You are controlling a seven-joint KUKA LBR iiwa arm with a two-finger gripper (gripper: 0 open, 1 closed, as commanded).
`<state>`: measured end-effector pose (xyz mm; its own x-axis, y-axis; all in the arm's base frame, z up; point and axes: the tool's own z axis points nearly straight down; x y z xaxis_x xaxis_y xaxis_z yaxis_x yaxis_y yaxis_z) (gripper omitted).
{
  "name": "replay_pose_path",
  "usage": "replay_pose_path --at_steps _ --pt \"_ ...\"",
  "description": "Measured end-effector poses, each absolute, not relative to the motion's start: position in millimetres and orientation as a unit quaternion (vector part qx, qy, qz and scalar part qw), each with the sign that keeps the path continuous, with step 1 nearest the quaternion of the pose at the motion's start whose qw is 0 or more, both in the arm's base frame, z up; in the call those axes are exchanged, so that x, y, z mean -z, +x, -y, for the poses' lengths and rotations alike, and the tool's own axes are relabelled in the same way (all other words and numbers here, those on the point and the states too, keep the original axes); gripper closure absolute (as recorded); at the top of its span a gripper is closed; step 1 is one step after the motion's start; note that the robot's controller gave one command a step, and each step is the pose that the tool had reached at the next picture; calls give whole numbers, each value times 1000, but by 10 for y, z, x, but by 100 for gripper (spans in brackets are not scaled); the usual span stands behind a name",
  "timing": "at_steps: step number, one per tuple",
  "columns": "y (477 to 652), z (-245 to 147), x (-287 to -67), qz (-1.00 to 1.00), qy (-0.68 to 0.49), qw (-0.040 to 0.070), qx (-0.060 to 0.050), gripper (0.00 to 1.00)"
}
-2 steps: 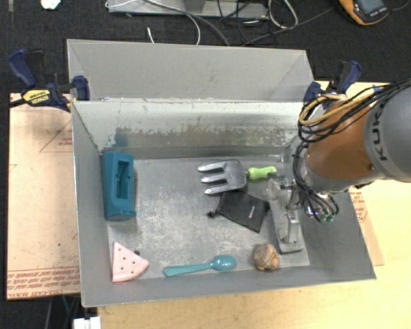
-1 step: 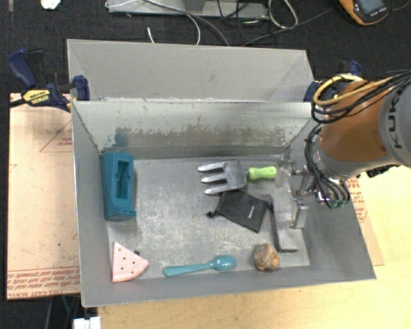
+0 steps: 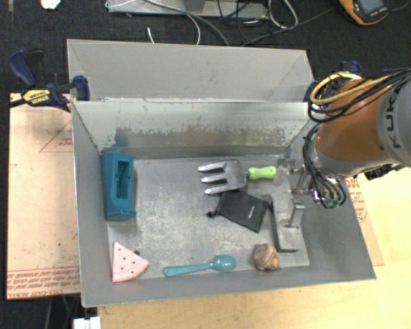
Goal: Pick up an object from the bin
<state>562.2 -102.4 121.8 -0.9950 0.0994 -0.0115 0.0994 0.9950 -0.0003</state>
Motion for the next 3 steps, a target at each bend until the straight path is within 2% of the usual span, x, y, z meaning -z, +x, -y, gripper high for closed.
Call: replay_pose_path --at_steps 1,2,3 --pt "6112 504 -717 -1000 -15 11 2 100" --pt "6111 504 -718 -1000 -15 11 2 100" --pt "6012 547 -773 -1000 -27 11 2 100"
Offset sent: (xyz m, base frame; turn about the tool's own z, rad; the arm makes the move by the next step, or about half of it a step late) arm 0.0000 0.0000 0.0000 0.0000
